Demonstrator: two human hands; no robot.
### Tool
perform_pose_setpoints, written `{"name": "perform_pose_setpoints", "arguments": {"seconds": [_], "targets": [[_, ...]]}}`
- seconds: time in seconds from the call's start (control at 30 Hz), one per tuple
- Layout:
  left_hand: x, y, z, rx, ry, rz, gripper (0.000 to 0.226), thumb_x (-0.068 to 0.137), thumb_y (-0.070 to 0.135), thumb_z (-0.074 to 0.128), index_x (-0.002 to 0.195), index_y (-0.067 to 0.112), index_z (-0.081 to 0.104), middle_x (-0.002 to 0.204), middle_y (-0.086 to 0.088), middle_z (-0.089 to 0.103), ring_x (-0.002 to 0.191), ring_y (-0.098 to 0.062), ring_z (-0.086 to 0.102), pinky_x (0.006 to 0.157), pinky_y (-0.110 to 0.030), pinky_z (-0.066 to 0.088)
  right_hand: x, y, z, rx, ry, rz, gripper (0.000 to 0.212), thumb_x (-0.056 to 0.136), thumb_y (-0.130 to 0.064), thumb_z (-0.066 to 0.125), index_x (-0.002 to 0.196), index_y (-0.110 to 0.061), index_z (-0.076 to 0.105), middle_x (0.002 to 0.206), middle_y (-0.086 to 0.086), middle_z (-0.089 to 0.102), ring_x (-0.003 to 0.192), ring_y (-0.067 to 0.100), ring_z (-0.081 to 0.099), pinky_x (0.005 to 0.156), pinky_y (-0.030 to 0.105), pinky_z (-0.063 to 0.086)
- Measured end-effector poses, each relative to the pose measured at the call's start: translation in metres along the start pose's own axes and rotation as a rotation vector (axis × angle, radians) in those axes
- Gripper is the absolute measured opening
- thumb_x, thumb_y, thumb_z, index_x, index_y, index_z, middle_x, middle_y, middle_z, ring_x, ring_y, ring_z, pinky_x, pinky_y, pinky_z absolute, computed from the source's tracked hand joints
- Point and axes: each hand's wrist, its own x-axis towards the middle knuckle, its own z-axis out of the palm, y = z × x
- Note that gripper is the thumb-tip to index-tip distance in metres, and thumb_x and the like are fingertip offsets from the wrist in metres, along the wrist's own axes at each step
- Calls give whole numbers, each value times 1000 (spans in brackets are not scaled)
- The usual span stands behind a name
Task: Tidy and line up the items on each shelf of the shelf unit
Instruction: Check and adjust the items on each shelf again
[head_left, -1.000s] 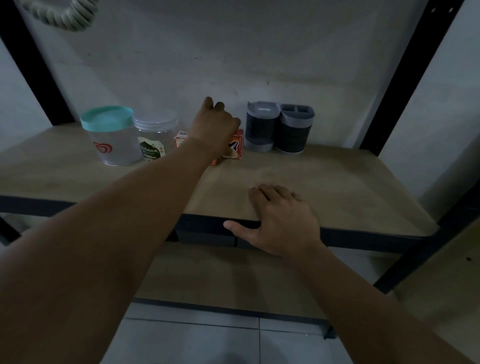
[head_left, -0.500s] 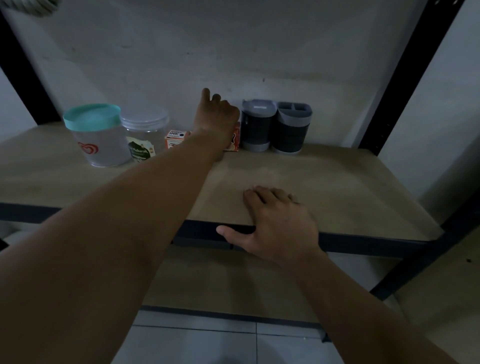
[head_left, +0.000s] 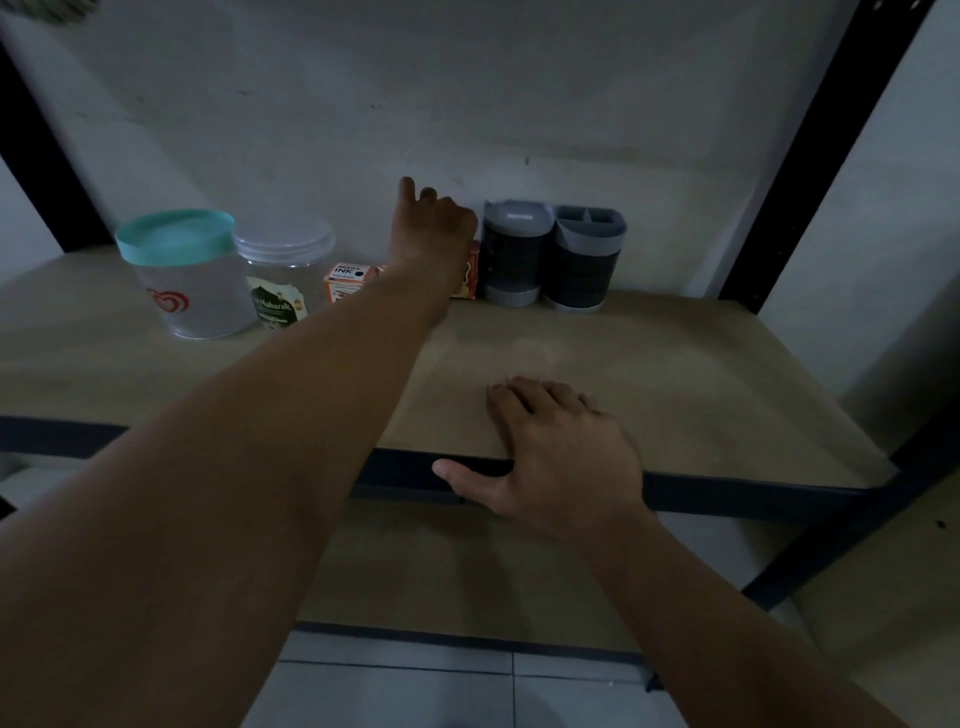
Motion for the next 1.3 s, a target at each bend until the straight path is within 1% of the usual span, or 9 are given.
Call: {"name": "perform_pose_setpoints", "arguments": {"seconds": [0.2,0.47,0.6,0.67,0.77,0.87,1.1,1.2,1.3], "targets": [[3,0,2,-7,-13,-12,30,93,36,63,116,17,61,114,-10,66,119,-31,53,112,-46,24,0,1,3,0,33,-1,89,78,-93,35,119,-20,67,123,4,68,108,29,65,90,47,54],[3,0,4,-49,10,-10,25,96,35,59,112,15,63,110,-10,67,116,-32,56,111,-46,25,1,1,2,-8,-5,4,92,78,-94,30,125,-22,64,128,3,65,113,28,63,94,48,52],[-2,-4,-3,-53,-9,-14,17,89,31,67,93,18,56,101,-8,66,108,-30,58,109,-47,26,1,1,-1,-27,-20,4,92,79,-94,28,128,-23,62,131,2,63,116,27,61,93,46,51],[-3,-11,-6,-93,-4,-11,26,87,37,70,100,16,61,101,-7,67,106,-28,59,108,-46,27,1,1,-2,-33,-47,2,93,79,-94,26,131,-24,60,134,1,61,119,27,60,94,45,50],[-8,-28,-11,-170,-29,42,57,84,65,63,120,22,61,109,-5,67,107,-26,60,104,-44,29,1,1,-2,-37,-30,-5,91,79,-94,27,128,-24,60,130,1,62,115,28,61,90,44,51],[-20,-46,-17,-187,-43,82,65,84,73,55,126,23,59,117,-6,66,111,-26,59,106,-46,29,0,1,-3,-47,-17,-16,90,79,-93,27,127,-25,60,130,0,62,115,27,62,87,42,51],[-48,-65,-20,-224,-106,64,64,73,70,69,112,19,69,105,-10,65,104,-29,61,102,-46,35,-9,-5,5,-30,30,23,94,84,-90,27,135,-18,60,137,3,61,127,28,57,98,45,51],[-49,-64,-19,-241,-116,52,59,76,61,75,109,12,69,105,-12,65,104,-31,60,100,-46,39,-11,-7,7,-34,46,40,95,85,-90,26,138,-18,59,141,3,59,132,28,55,102,46,49],[-47,-65,-19,-258,-113,66,50,78,49,80,114,16,70,110,-11,67,109,-30,59,101,-45,38,-11,-7,7,-32,43,48,97,84,-91,24,140,-19,58,144,1,58,134,27,53,105,46,47]]}}
